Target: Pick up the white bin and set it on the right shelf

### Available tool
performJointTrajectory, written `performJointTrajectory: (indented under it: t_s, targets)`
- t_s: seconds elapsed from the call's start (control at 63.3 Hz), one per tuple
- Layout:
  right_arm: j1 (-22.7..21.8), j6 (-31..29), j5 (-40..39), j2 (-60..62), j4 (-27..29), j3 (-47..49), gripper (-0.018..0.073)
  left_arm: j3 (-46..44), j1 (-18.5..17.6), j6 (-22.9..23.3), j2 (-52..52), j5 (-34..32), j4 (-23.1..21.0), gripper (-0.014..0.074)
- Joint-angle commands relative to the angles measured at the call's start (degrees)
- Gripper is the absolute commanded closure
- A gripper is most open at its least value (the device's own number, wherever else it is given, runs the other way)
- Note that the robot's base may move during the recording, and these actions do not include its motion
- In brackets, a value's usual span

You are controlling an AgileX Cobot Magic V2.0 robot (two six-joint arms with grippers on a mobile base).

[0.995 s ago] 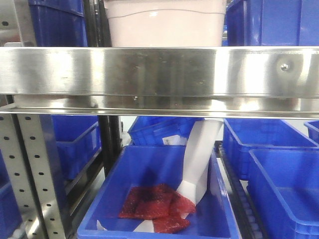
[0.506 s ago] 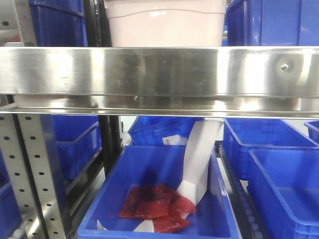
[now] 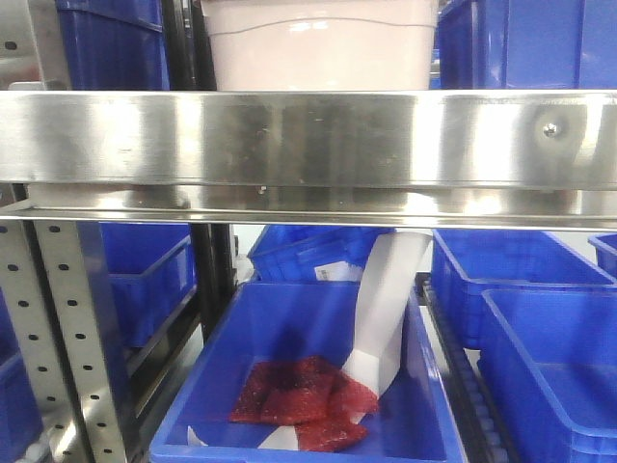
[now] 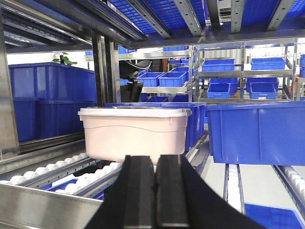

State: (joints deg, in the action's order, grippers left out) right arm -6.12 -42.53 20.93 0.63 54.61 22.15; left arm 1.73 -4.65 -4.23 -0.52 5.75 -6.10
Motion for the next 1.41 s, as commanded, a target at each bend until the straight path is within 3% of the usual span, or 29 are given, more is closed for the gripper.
performJointTrajectory:
  t_s: [0.0, 0.126, 0.253, 0.521, 0.632, 0.995, 1.39]
  targets:
    - [-0.41, -0.22, -3.75, -0.96, 1.35, 1.41, 0.0487, 1.12, 0.12, 0.62, -0.71, -4.75, -0.53, 0.0713]
    - [-0.41, -0.10, -3.55, -1.42, -1.73, 0.92, 0.0487, 1.12, 0.12, 0.62, -0.71, -4.75, -0.53, 0.0713]
    - [-0.41, 5.10, -4.22, -1.42, -12.29, 0.16, 0.0487, 1.12, 0.12, 0.62, -0.71, -4.75, -0.53, 0.0714]
    - [-0.41, 37.54, -9.45, -1.42, -47.80, -4.71, 0.0487, 1.12, 0.12, 0.62, -0.71, -4.75, -0.53, 0.0714]
    - [-0.41, 46.89, -12.52, -1.32, -56.24, -8.68, 0.0487, 1.12, 0.12, 0.62, -0.71, -4.75, -0.53, 0.0713]
    - [-0.41, 48.06, -25.54, -1.00, -56.43, -23.64, 0.0487, 1.12, 0.12, 0.62, -0.71, -4.75, -0.53, 0.0713]
    - [-0.41, 47.11, -24.01, 0.45, -56.36, -23.62, 0.0487, 1.12, 0.12, 0.62, -0.61, -4.75, -0.53, 0.0714]
